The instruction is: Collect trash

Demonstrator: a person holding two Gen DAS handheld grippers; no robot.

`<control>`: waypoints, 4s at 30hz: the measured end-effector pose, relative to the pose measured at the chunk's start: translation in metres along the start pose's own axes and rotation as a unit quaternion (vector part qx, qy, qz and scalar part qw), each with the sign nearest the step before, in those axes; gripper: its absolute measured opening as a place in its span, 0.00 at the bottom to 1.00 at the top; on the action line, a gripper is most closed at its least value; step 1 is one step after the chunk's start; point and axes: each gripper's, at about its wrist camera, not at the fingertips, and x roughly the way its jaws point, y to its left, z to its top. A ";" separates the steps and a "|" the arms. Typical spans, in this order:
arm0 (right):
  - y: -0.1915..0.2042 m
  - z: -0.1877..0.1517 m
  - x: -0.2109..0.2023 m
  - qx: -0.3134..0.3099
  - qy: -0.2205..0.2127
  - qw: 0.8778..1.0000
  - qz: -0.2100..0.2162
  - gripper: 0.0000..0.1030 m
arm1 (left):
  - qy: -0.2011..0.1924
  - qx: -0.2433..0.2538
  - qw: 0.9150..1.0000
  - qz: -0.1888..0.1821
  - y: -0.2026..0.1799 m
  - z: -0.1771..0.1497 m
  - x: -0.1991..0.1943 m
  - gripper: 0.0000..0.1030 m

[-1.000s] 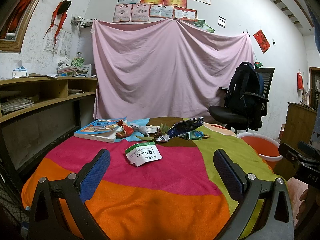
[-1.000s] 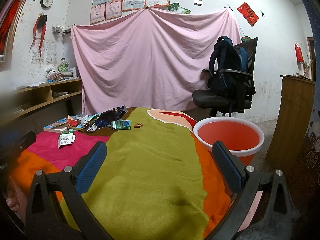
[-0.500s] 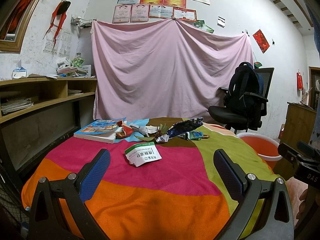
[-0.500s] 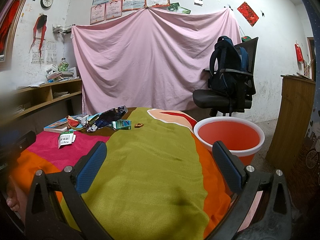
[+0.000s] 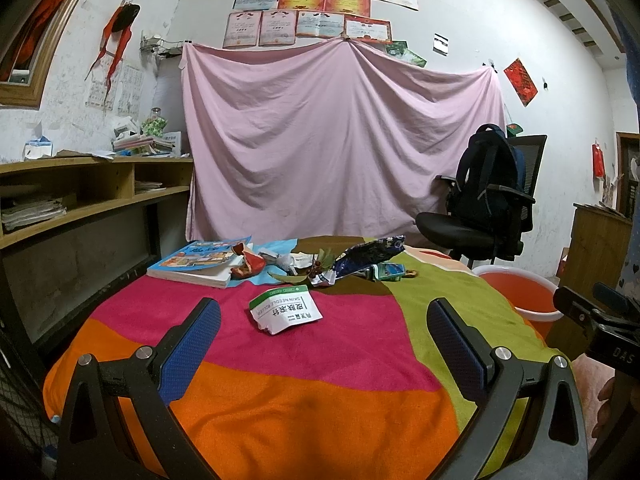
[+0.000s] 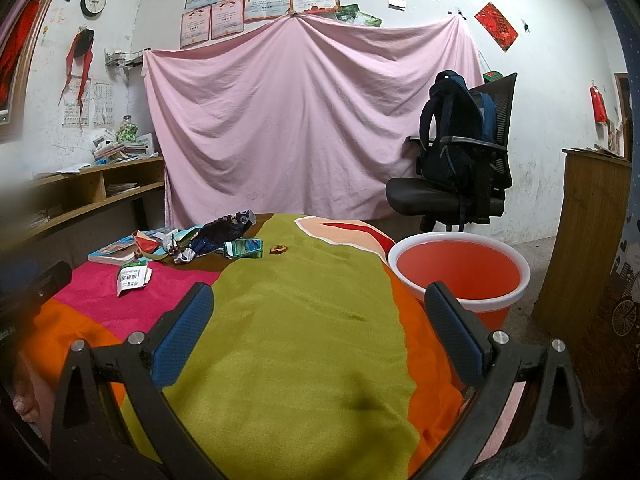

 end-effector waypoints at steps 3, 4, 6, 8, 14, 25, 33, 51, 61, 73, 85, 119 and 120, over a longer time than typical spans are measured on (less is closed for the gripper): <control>0.000 0.000 0.000 0.000 0.000 1.000 0.000 1.00 | 0.000 -0.001 1.000 0.000 0.001 0.000 -0.001 0.98; 0.000 0.000 0.000 0.000 0.000 1.000 0.000 1.00 | 0.000 0.000 1.000 0.000 0.002 0.000 0.000 0.98; 0.000 0.000 0.000 0.001 0.000 1.000 0.000 1.00 | 0.000 -0.001 1.000 0.000 0.001 0.000 -0.001 0.98; 0.000 0.000 0.000 0.000 0.000 1.000 0.000 1.00 | 0.000 -0.001 1.000 0.000 0.002 0.000 0.000 0.98; -0.001 0.000 0.000 0.000 0.000 1.000 0.000 1.00 | 0.000 -0.001 1.000 0.001 0.001 0.000 0.001 0.98; -0.003 0.001 0.000 0.001 0.001 1.000 0.000 1.00 | -0.001 -0.001 1.000 0.000 0.001 0.000 -0.001 0.98; -0.004 0.002 0.000 0.001 0.001 1.000 0.000 1.00 | -0.001 0.000 1.000 0.001 0.001 -0.001 -0.001 0.98; 0.010 0.009 0.011 -0.001 -0.015 1.000 0.020 1.00 | -0.022 -0.011 0.999 0.028 0.008 0.018 0.003 0.98; 0.023 0.045 0.036 -0.037 -0.047 0.997 0.050 1.00 | 0.028 -0.058 0.997 0.054 0.036 0.031 0.045 0.98; 0.033 0.056 0.087 -0.061 0.004 0.996 0.072 1.00 | 0.113 -0.089 0.988 0.060 0.048 0.025 0.083 0.98; 0.035 0.059 0.146 -0.065 0.070 0.991 0.097 1.00 | 0.165 -0.064 0.981 0.081 0.051 0.015 0.121 0.95; 0.080 0.047 0.253 -0.115 0.231 0.951 0.170 1.00 | 0.267 -0.108 0.956 0.049 0.062 0.006 0.173 0.47; 0.083 0.047 0.258 -0.121 0.233 0.950 0.171 1.00 | 0.267 -0.108 0.956 0.049 0.063 0.006 0.173 0.46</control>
